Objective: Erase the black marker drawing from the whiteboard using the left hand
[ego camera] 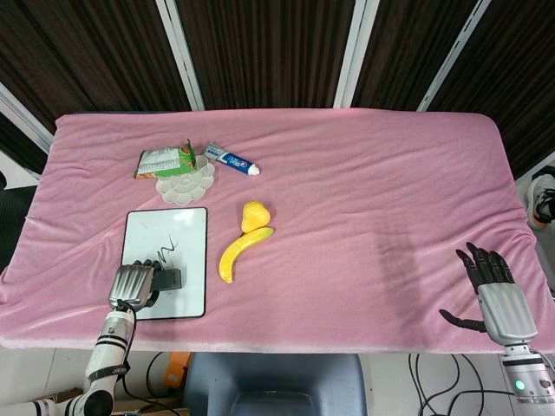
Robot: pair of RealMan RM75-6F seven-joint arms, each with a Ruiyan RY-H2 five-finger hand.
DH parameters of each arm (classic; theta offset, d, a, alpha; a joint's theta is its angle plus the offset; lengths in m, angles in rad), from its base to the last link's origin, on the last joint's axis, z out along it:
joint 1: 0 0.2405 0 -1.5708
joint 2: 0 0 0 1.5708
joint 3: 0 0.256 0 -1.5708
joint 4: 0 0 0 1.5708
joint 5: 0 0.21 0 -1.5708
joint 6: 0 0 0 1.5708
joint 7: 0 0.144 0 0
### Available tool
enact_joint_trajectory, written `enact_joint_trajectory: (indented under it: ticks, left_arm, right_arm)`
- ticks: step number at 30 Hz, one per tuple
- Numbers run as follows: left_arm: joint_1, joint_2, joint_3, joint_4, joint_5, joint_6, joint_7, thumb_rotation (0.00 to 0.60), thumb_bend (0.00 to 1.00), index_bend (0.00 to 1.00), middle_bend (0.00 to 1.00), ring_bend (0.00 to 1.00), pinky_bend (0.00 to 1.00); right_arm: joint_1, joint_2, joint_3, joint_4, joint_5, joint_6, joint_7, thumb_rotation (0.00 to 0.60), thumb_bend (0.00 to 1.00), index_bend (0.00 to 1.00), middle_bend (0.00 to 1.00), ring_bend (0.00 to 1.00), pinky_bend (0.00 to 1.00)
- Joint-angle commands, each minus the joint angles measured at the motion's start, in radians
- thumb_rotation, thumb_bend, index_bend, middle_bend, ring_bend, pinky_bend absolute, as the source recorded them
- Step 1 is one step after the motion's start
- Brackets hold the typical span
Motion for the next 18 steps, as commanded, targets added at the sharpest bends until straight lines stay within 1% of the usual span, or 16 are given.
enact_joint_trajectory:
  ticks: [1, 6, 9, 18]
  left_arm:
    - [-0.019, -0.012, -0.016, 0.017, -0.033, -0.001, 0.012, 0.6, 0.7, 0.67, 0.77, 0.61, 0.55]
    - [-0.046, -0.03, -0.041, 0.054, -0.089, -0.01, 0.025, 0.6, 0.7, 0.67, 0.77, 0.61, 0.55]
    - [-0.072, -0.045, -0.064, 0.089, -0.144, -0.024, 0.036, 0.6, 0.7, 0.67, 0.77, 0.62, 0.55]
    - [-0.147, -0.092, -0.108, 0.193, -0.264, -0.047, 0.092, 0.6, 0.7, 0.67, 0.77, 0.62, 0.55]
  right_arm:
    - [0.0, 0.0, 0.0, 0.0, -0.001, 0.001, 0.001, 0.6, 0.27, 0.0, 0.0, 0.0, 0.0]
    - [-0.001, 0.001, 0.0, 0.0, -0.001, 0.002, 0.002, 0.6, 0.27, 0.0, 0.0, 0.0, 0.0]
    - [-0.001, 0.001, 0.001, 0.0, 0.0, 0.002, 0.003, 0.6, 0.27, 0.0, 0.0, 0.0, 0.0]
    - [-0.002, 0.004, 0.005, 0.0, 0.005, 0.005, 0.007, 0.6, 0.27, 0.0, 0.0, 0.0, 0.0]
